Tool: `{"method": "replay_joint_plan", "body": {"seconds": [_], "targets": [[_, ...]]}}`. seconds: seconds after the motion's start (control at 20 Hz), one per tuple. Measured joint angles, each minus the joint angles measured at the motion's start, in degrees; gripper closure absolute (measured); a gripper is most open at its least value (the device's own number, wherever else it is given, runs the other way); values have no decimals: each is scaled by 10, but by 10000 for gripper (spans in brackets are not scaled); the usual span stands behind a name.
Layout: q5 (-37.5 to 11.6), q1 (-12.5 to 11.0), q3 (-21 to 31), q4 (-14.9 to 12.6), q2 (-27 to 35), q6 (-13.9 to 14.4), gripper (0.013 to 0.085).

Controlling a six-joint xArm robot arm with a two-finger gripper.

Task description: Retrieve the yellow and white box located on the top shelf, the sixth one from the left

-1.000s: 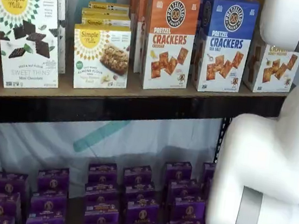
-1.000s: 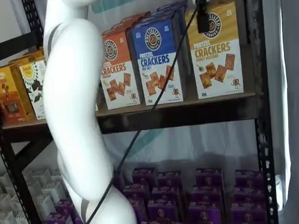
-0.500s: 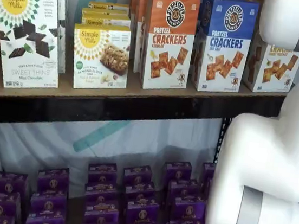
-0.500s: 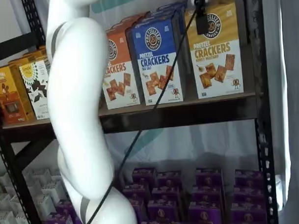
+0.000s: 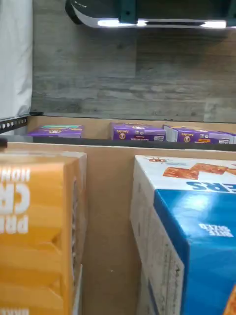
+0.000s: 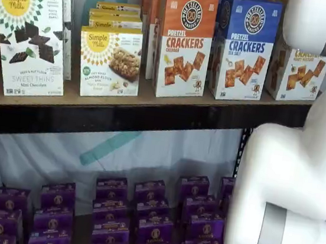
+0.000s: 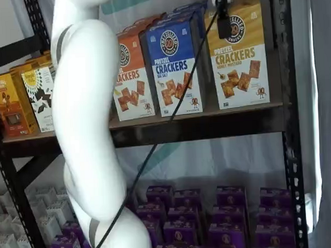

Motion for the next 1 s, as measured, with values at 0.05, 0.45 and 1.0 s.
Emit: {"method": "replay_joint_plan", "body": {"seconds": [0.05, 0.45, 1.0], "targets": [[0, -1, 0, 1, 0, -1, 290], [6, -5, -6, 4, 2, -2, 330], [31, -18, -31, 11, 12, -10, 370]]}}
